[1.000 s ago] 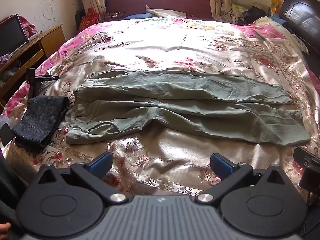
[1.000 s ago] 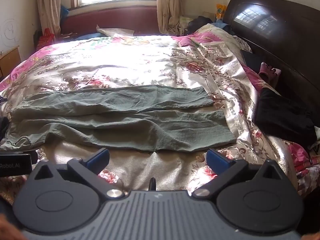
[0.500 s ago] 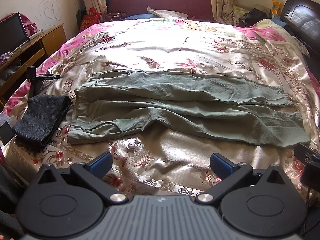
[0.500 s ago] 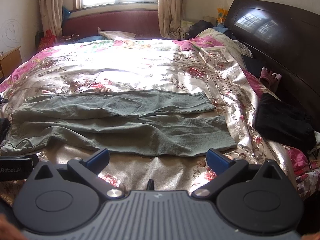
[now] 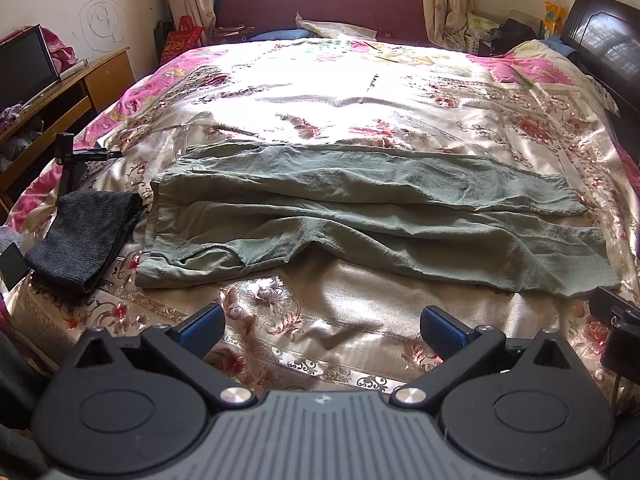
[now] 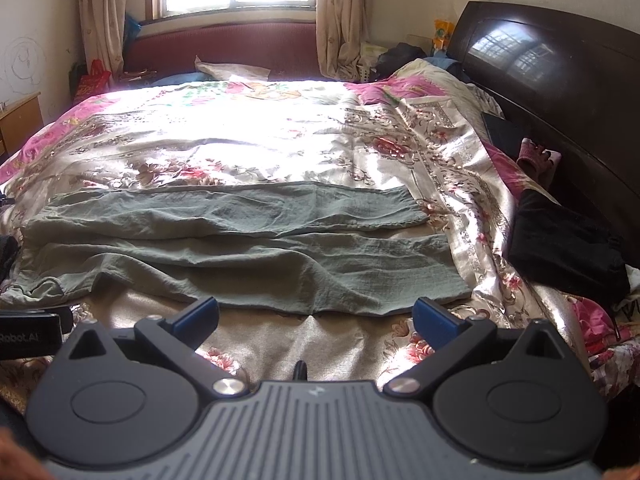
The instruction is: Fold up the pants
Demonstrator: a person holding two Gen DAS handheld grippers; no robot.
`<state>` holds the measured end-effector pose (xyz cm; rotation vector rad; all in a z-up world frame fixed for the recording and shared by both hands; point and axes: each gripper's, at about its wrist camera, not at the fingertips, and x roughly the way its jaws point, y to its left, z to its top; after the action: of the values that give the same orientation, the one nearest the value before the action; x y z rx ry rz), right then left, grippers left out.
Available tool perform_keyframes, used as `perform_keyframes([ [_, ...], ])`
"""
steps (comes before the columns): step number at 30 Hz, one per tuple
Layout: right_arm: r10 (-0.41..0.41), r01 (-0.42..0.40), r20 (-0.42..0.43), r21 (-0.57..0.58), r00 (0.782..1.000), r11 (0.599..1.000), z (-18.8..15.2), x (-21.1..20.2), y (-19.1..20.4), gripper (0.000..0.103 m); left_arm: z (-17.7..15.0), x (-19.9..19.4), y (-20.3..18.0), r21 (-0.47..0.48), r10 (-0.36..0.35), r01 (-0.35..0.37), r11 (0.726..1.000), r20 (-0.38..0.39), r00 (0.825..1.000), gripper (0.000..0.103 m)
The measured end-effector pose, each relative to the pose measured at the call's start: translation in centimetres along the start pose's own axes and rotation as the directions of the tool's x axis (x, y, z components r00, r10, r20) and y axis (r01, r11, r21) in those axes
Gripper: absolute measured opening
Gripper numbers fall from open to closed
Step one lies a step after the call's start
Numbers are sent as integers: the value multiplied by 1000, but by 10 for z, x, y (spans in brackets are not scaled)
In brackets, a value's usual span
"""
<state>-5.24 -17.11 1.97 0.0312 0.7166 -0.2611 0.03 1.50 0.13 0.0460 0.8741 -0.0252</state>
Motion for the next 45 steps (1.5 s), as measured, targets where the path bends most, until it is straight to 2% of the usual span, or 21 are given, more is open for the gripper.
perform_keyframes([
  [34, -21, 21, 20, -21, 1000, 1000, 5, 6, 1, 102, 0, -1, 2, 0, 1, -1, 1000, 0, 1000, 103],
  [45, -35, 37, 45, -57, 998, 998, 6, 17, 8, 102, 8, 17, 7, -2, 18, -18, 1000, -15, 1000, 103],
])
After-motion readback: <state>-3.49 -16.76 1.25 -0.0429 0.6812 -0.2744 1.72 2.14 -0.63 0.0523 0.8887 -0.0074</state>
